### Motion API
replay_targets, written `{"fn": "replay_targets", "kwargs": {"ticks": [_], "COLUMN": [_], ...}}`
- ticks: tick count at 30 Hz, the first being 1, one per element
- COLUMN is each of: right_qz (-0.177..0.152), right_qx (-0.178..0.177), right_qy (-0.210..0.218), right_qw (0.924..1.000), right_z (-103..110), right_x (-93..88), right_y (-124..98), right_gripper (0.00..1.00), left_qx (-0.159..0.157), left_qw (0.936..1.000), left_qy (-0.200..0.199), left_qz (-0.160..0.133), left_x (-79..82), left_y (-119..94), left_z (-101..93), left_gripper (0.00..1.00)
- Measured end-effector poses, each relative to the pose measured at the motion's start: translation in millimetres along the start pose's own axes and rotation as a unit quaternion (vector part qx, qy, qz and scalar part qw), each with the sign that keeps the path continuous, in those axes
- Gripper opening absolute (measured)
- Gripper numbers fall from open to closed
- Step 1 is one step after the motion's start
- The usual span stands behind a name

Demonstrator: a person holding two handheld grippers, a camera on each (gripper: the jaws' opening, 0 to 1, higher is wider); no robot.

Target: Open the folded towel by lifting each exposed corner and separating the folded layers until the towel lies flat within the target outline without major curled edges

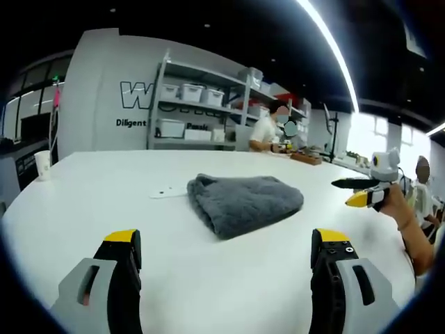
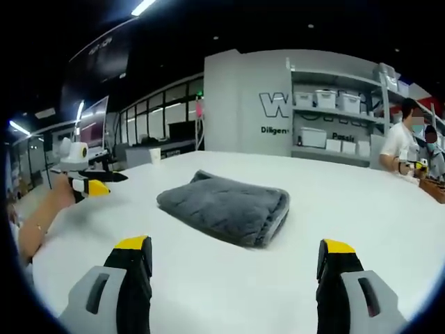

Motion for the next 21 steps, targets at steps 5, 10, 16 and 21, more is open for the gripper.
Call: {"fn": "replay_targets", "kwargs": {"ticks": [5,10,16,21], "right_qz": [-0.005,-0.011,-0.015,-0.015], "right_qx": [0.002,0.016,0.024,0.028], "right_qy": [0.009,0.015,0.022,0.033], "right_qw": [0.9999,0.9997,0.9994,0.9989], "right_z": [-2.2,0.0,-1.5,-2.1], "right_x": [-0.1,1.0,0.3,-0.8], "right_y": [-2.2,-2.4,-3.7,-1.4], "right_gripper": [1.0,1.0,1.0,1.0], "left_qx": [0.005,0.004,0.02,0.027], "left_qw": [1.0,0.9999,0.9997,0.9994], "left_qy": [0.004,0.009,0.014,0.015], "left_qz": [0.005,0.006,0.006,0.015], "left_x": [-1.1,-1.2,0.1,-3.1], "left_y": [2.8,5.6,2.5,4.3], "left_z": [-0.3,-5.8,-0.5,-1.3], "left_gripper": [1.0,1.0,1.0,1.0]}}
Point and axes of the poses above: the point that each gripper's makers call its tool centre point, and the gripper's own axes: y roughly forward along the fingers, z roughly to its left, x roughly out of its top, the point moved 5 cm from there along -y, roughly backward along the fingers, and after that the axes turned 9 degrees about z, right-handed, at the moved point
